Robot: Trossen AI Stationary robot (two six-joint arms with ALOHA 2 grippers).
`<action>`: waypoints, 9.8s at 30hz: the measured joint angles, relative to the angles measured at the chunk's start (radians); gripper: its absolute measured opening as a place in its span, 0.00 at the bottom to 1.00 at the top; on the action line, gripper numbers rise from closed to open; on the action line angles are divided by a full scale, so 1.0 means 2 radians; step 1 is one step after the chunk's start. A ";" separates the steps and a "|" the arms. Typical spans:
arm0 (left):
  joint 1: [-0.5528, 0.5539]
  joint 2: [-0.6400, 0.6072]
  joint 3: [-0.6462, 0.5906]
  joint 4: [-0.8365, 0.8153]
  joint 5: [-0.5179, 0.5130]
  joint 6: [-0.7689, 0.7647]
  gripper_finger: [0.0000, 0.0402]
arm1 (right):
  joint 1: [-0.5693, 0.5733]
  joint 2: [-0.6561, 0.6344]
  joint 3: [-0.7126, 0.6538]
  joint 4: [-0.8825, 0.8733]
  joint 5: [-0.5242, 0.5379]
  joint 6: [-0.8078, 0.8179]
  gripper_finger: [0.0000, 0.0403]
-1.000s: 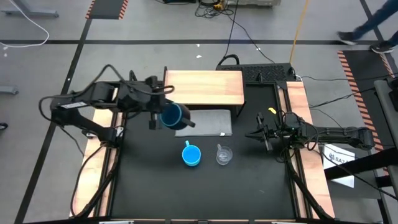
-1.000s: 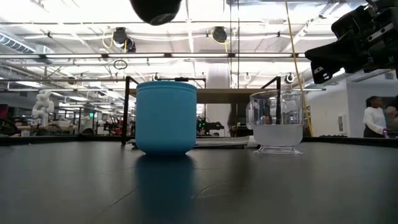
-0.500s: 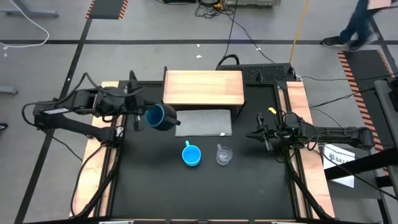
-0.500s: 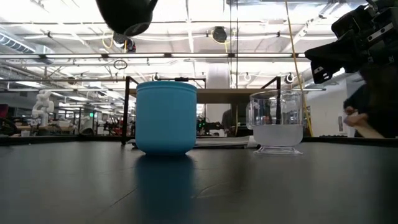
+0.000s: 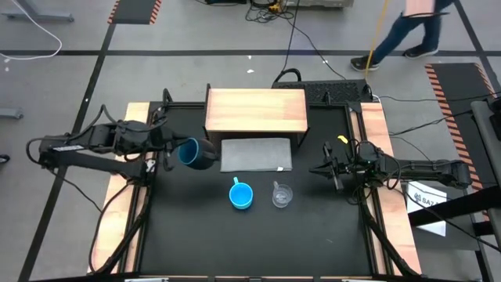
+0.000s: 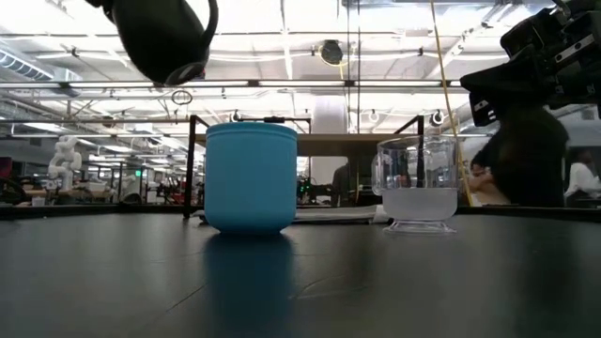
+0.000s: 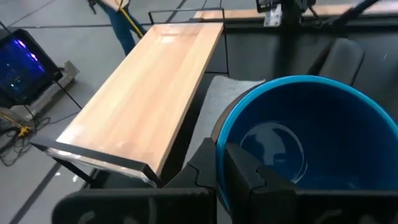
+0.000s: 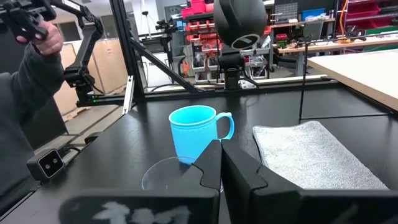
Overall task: Stack small to large cups/mugs on shelf
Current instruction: Put the black mug on the shelf, then put the blue mug on the shelf
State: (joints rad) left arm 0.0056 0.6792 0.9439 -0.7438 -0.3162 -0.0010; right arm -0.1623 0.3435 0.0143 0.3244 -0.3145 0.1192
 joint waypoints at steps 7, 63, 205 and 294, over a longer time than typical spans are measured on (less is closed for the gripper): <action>-0.014 -0.044 -0.059 0.035 0.009 -0.036 0.02 | 0.000 0.000 0.000 0.000 0.000 0.000 0.00; -0.004 -0.156 -0.249 0.351 0.061 0.064 0.02 | 0.000 0.000 0.000 0.004 0.000 -0.004 0.00; 0.339 0.571 0.596 -0.268 0.189 0.179 0.02 | 0.000 0.000 0.000 0.004 0.002 -0.026 0.00; 0.329 0.435 0.529 -0.275 0.193 0.140 0.27 | 0.000 0.000 0.000 0.028 0.002 -0.017 0.00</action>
State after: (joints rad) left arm 0.6643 1.5497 2.0026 -1.2945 0.0699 0.2782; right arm -0.1623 0.3431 0.0145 0.3811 -0.3111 0.0853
